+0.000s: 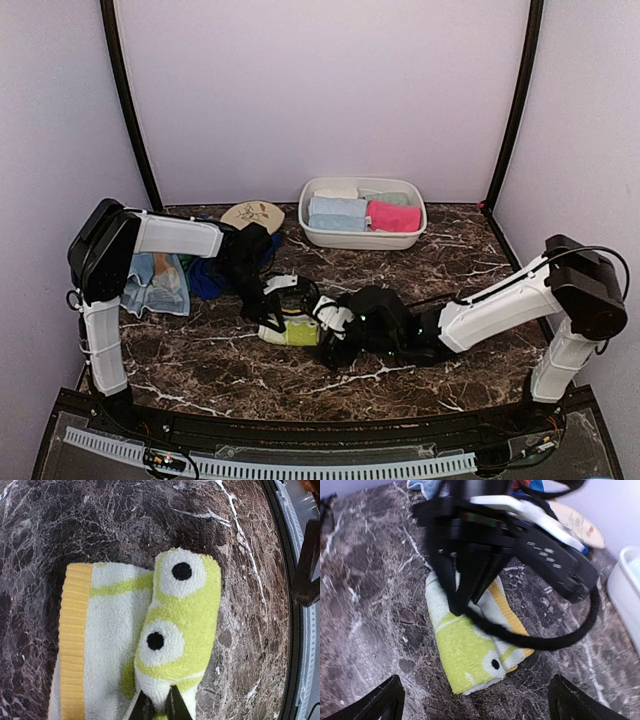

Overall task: Roll the towels
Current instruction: Roll the towel at the center of the board.

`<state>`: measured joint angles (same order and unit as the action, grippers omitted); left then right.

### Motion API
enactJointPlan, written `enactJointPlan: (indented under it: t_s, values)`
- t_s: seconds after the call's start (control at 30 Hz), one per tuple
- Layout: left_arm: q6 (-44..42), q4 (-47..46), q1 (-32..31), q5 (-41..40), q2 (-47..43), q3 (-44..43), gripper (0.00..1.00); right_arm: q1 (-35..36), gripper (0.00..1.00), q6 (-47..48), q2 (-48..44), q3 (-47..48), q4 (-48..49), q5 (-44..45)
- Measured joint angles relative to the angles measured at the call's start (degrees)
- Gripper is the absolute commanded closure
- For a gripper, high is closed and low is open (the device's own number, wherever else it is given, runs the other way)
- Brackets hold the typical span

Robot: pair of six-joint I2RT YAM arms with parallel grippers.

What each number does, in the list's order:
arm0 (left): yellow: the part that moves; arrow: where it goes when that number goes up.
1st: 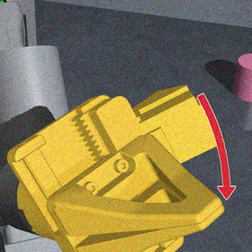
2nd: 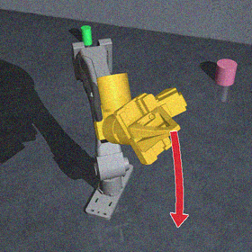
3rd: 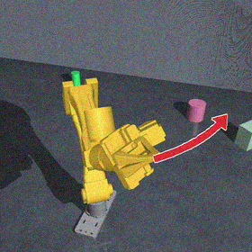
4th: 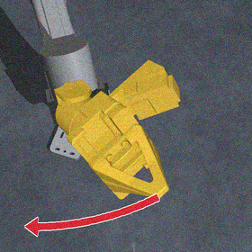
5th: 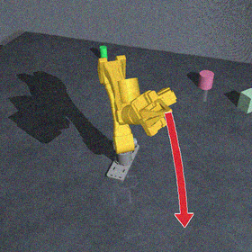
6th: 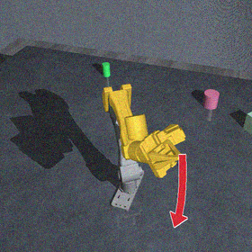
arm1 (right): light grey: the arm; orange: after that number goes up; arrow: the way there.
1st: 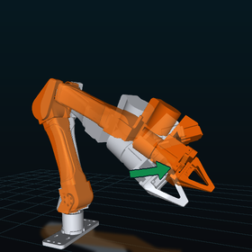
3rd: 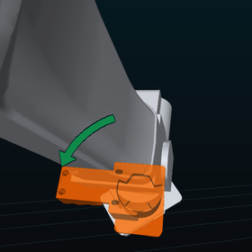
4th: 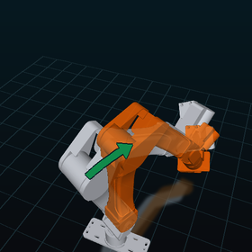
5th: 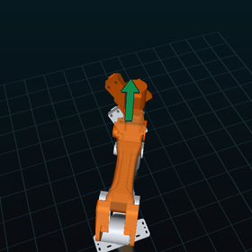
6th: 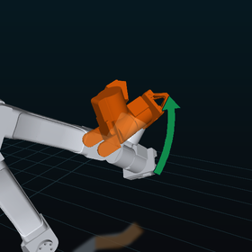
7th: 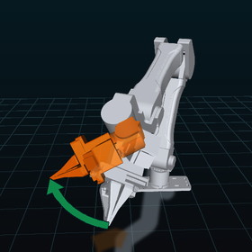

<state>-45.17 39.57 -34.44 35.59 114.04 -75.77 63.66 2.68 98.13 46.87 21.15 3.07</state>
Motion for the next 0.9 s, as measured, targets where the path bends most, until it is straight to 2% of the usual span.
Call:
enactJointPlan:
  t_s: [0.13,0.2,0.27,0.4,0.5,0.63,0.9]
  values:
    - [0.44,2.71,0.39,0.85,1.79,-2.29,1.0,9.22,0.0,12.74,3.69,-2.38,5.9,22.95]
    - [0.61,3.8,0.48,0.98,2.49,-3.26,1.0,10.08,0.0,16.11,6.32,-3.93,8.9,30.34]
    - [0.81,4.81,0.59,1.14,3.15,-4.13,1.0,9.64,0.0,18.23,6.67,-6.16,9.81,33.62]
    - [0.87,6.05,0.83,1.51,4.0,-5.16,1.0,10.08,0.01,23.78,6.67,-6.78,12.02,35.5]
    - [0.9,7.3,0.92,1.64,4.83,-6.29,1.0,12.28,0.09,29.35,7.08,-6.8,15.34,34.71]
    - [0.87,8.35,1.18,2.29,5.55,-7.08,1.0,13.9,0.13,34.29,8.57,-6.4,16.63,31.43]
    - [0.83,8.5,1.33,2.54,5.77,-7.15,1.0,13.05,0.27,41.83,17.44,1.22,20.74,28.35]
